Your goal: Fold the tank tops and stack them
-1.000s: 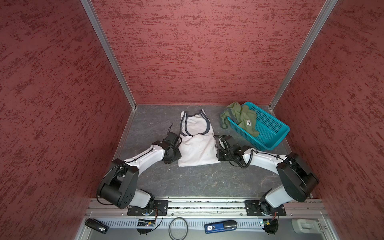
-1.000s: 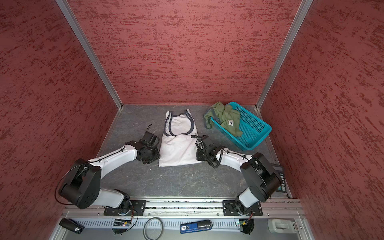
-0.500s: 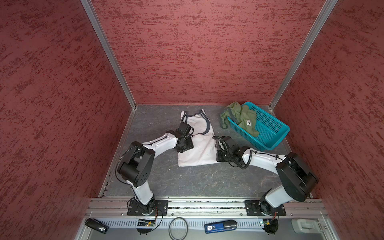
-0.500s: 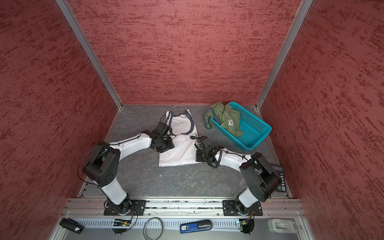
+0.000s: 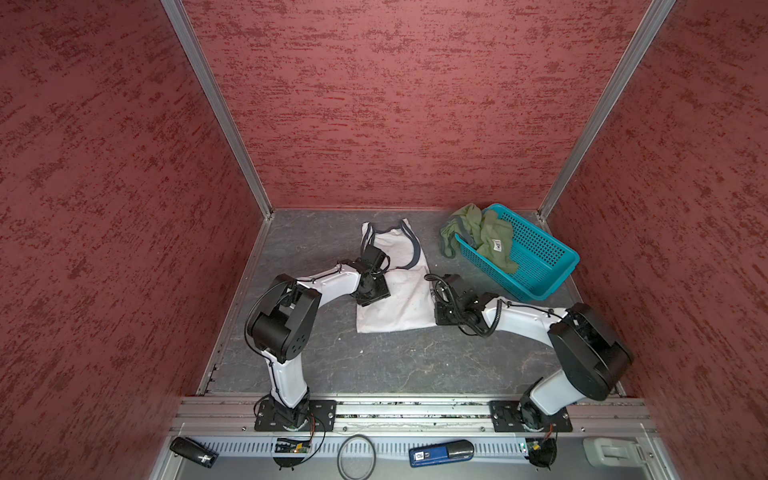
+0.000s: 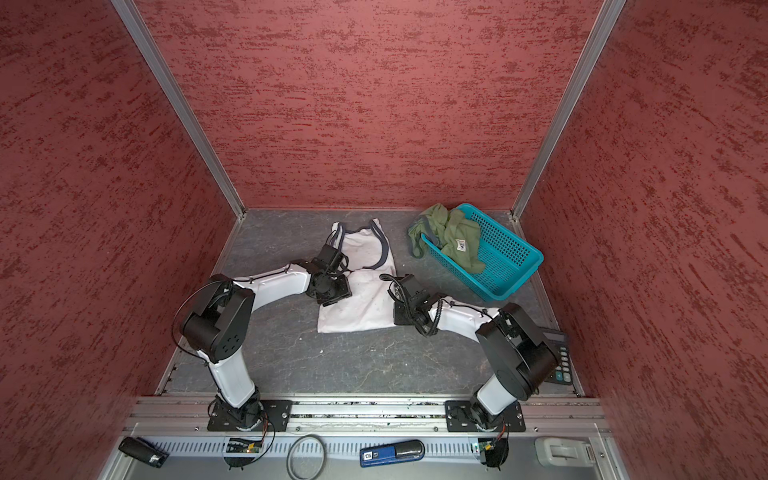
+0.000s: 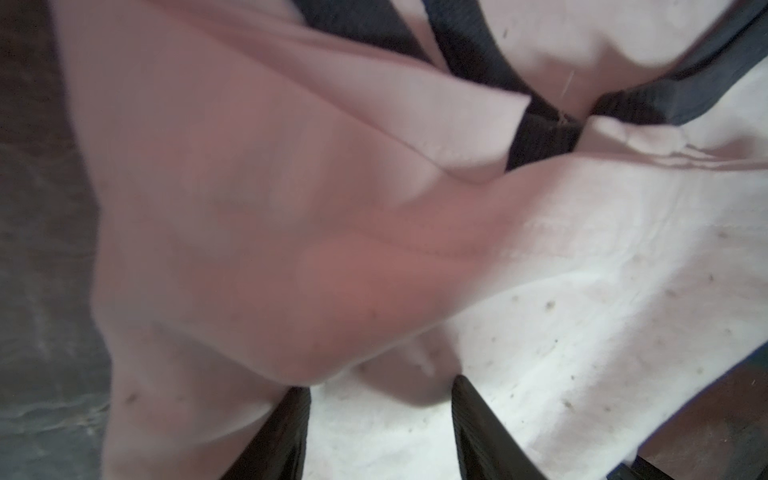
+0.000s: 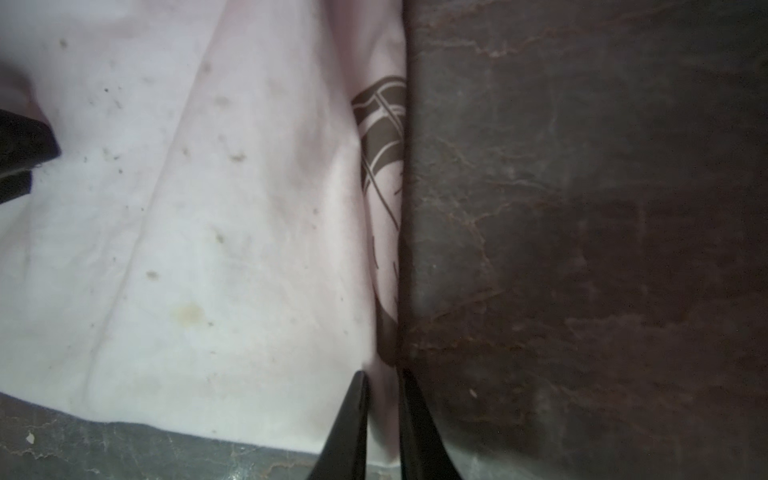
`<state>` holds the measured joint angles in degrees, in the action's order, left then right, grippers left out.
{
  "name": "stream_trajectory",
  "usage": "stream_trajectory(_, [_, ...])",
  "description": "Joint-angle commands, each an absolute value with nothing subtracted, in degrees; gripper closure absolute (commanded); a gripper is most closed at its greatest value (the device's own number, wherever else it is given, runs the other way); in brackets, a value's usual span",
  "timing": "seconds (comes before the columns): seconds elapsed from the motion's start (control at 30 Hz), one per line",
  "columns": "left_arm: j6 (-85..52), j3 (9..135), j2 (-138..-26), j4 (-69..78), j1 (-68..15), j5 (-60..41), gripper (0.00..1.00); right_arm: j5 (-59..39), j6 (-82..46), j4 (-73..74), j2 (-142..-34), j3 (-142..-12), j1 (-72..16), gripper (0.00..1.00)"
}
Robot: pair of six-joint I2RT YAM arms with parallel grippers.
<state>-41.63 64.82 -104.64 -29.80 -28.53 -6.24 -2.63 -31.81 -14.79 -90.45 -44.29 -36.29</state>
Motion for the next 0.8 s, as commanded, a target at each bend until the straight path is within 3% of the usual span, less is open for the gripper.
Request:
stream_trajectory(0.0, [-42.17, 63.15, -105.98, -29.61, -28.06, -4.81, 0.44, -1.42, -31.99, -15.19, -90.23, -44.99, -36.56, 0.91])
stream_trajectory(0.17, [-42.95, 63.02, -106.77, -30.54, -27.5, -3.74, 0.44, -0.36, -32.03, -16.27, -89.19, -44.29, -36.65, 1.0])
stream_trajectory(0.7, [-43.57, 61.81, -108.65, -30.63, -26.28, -2.39, 0.44, 0.76, -34.9, -16.75, -83.87, -37.74, -36.65, 1.0])
stream_trajectory(0.77, [-43.32, 61.78, -108.62, -30.43, -26.37, -2.71, 0.44, 0.07, -35.15, -15.89, -83.91, -37.2, -36.66, 0.95])
